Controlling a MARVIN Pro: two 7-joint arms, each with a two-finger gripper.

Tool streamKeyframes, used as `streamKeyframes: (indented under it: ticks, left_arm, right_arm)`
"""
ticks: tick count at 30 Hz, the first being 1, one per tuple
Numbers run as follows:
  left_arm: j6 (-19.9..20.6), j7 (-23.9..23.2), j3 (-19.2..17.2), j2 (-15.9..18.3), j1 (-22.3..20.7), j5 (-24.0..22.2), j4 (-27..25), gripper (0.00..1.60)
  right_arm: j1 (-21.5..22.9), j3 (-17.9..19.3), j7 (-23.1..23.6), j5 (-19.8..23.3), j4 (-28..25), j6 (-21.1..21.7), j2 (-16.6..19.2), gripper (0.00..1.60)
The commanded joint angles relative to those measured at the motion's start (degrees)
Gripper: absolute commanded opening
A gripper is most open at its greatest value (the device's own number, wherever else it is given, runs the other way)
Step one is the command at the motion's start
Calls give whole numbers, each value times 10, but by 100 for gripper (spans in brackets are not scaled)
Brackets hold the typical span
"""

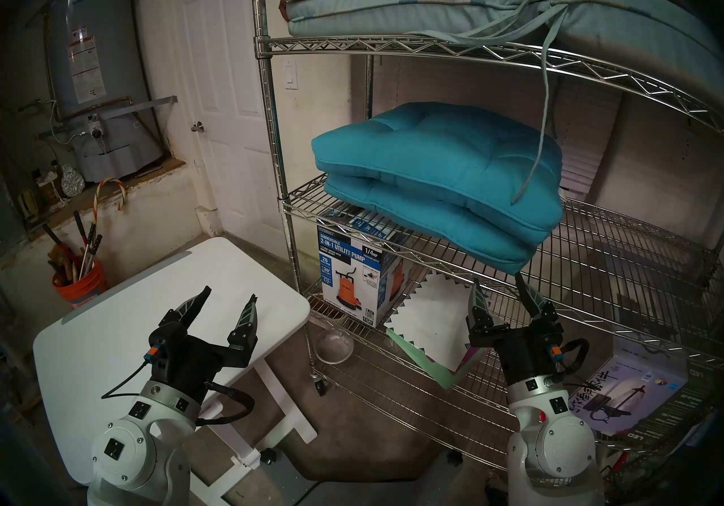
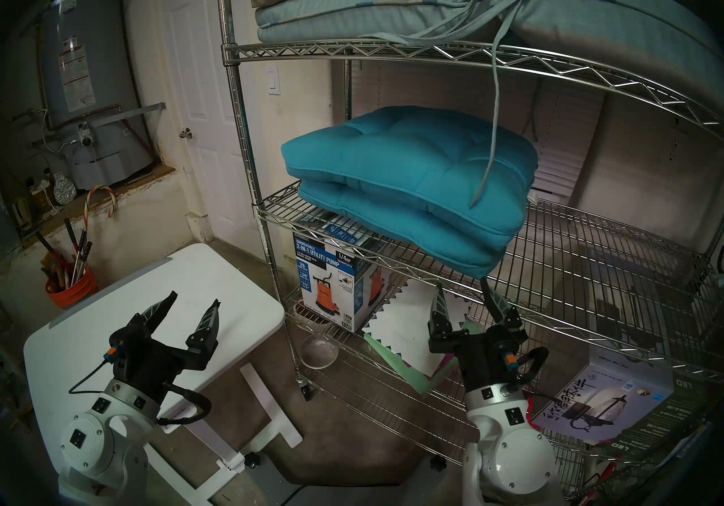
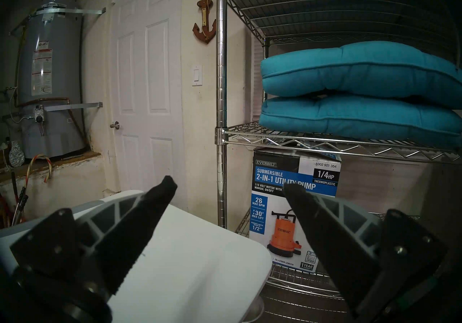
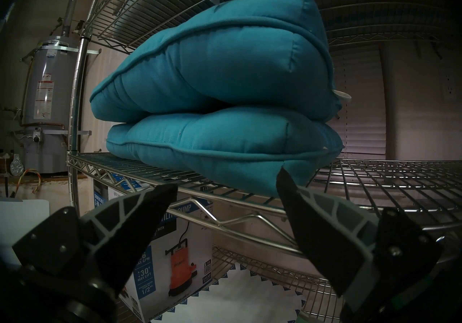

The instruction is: Take cushion off the shelf

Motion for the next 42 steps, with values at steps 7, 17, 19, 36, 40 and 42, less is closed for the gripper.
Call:
streamKeyframes:
  ticks: [7, 17, 19, 36, 40, 42]
  left_arm:
    - [-2, 1, -1, 0, -1, -1, -10, 160]
    - [-2, 1, -1, 0, -1, -1, -9, 160]
    - [-2, 1, -1, 0, -1, -1, -9, 160]
    - [-1, 1, -1, 0, 0, -1, -10, 160]
    - [-1, 1, -1, 0, 0, -1, -10, 160]
    - [-1, 1, -1, 0, 0, -1, -10, 160]
  right_arm:
    - [-7, 71, -8, -107, -49, -44, 44, 160]
    - [-19, 101, -11, -160, -86, -78, 67, 160]
    - [-21, 103, -11, -163, -93, -79, 67, 160]
    - [1, 109, -13, -296, -125, -115, 94, 160]
    - [24, 107, -13, -313, -116, -111, 101, 160]
    - [35, 111, -12, -318, -113, -110, 107, 160]
